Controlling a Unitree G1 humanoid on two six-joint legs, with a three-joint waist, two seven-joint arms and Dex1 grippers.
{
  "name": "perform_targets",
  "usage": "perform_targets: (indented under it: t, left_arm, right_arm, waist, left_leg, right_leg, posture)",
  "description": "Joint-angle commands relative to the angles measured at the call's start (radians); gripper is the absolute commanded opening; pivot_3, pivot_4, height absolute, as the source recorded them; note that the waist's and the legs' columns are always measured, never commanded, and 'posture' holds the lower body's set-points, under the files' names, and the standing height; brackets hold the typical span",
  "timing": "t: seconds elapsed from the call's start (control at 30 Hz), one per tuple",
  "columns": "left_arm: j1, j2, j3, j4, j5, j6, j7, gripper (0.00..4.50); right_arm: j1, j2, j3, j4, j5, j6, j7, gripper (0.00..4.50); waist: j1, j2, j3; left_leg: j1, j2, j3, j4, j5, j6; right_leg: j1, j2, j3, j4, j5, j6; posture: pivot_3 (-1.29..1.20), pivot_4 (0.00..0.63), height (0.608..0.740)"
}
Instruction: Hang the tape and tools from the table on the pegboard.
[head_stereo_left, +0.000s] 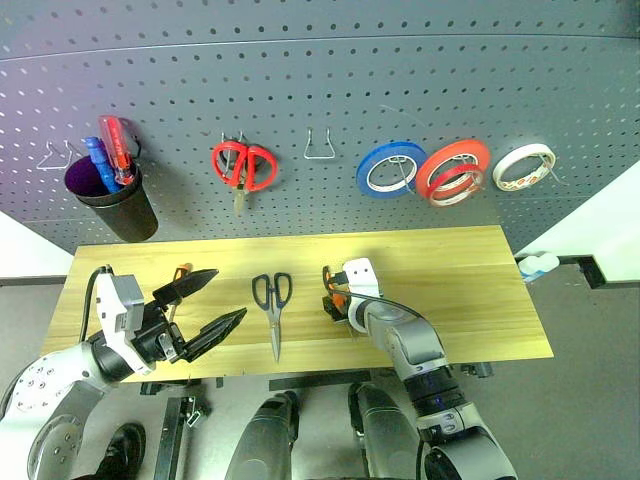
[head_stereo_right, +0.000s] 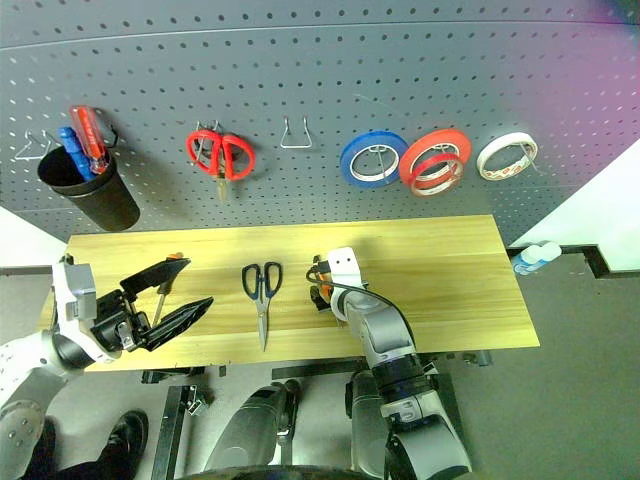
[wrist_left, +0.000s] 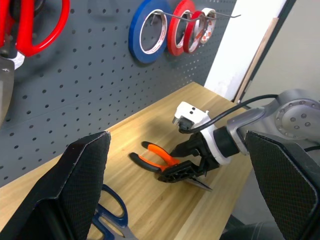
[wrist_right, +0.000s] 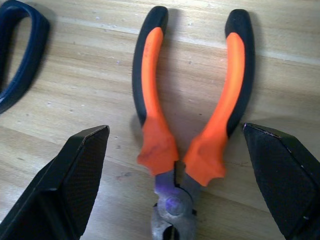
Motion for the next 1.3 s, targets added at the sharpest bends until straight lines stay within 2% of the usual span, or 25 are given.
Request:
perform_targets:
  t: [0.03, 0.17, 0.27, 0.3, 0.9, 1.17, 1.3]
  left_arm:
    - [0.009, -0.002, 0.012, 0.0, 0.002, -0.025, -0.013, 4.5]
    - [0.007, -0.001, 0.012, 0.006, 0.004, -0.031, -0.017, 4.5]
    - [0.008, 0.001, 0.016, 0.007, 0.003, -0.033, -0.019, 4.5]
    - [0.009, 0.0, 0.017, 0.008, 0.003, -0.034, -0.02, 4.5]
    - [0.016, -0.005, 0.011, 0.034, 0.008, -0.056, -0.034, 4.5]
    - [0.016, -0.008, 0.001, 0.027, 0.006, -0.053, -0.027, 4.5]
    - [0.014, -0.012, -0.003, 0.035, 0.007, -0.056, -0.029, 4.5]
  right_arm:
    - [-0.001, -0.007, 0.021, 0.002, -0.017, -0.026, 0.011, 4.31]
    - [0.002, -0.013, 0.024, 0.018, -0.038, -0.032, 0.001, 3.35]
    - [0.005, -0.01, 0.024, 0.017, -0.04, -0.031, 0.006, 2.31]
    - [0.008, -0.012, 0.029, 0.016, -0.041, -0.031, 0.014, 2.09]
    - [0.022, -0.059, 0.084, 0.008, -0.072, -0.092, 0.093, 2.07]
    - [0.033, -0.059, 0.064, -0.013, -0.074, -0.112, 0.09, 2.07]
    - [0.033, -0.082, 0.041, -0.079, -0.03, -0.153, 0.161, 2.07]
  waist:
    - [0.0, 0.0, 0.0]
    - [0.0, 0.0, 0.0]
    - [0.0, 0.0, 0.001]
    - [0.0, -0.001, 0.001]
    - [0.0, 0.0, 0.004]
    - [0.0, 0.0, 0.004]
    - [0.0, 0.0, 0.005]
  left_leg:
    - [0.0, 0.0, 0.0, 0.0, 0.0, 0.0]
    - [0.0, 0.0, 0.0, 0.0, 0.0, 0.0]
    - [0.0, 0.0, 0.0, 0.0, 0.0, 0.0]
    - [0.0, 0.0, 0.0, 0.0, 0.0, 0.0]
    - [0.0, 0.0, 0.0, -0.001, 0.0, 0.0]
    - [-0.001, 0.0, 0.0, -0.002, 0.0, 0.0]
    - [-0.001, 0.0, 0.0, -0.002, 0.0, 0.0]
  right_leg:
    - [0.0, 0.0, 0.0, 0.0, 0.0, 0.0]
    - [0.0, 0.0, 0.0, 0.0, 0.0, 0.0]
    - [0.0, 0.0, 0.0, 0.0, 0.0, 0.0]
    - [0.0, 0.0, 0.0, 0.0, 0.0, 0.0]
    - [0.0, 0.0, 0.0, -0.001, 0.0, 0.0]
    - [-0.001, 0.0, 0.0, -0.002, 0.0, 0.0]
    - [-0.001, 0.0, 0.0, -0.002, 0.0, 0.0]
  posture:
    - [0.1, 0.312, 0.74]
    - [0.1, 0.313, 0.74]
    - [0.1, 0.313, 0.74]
    - [0.1, 0.313, 0.74]
    - [0.09, 0.314, 0.74]
    - [0.08, 0.308, 0.74]
    - [0.08, 0.302, 0.74]
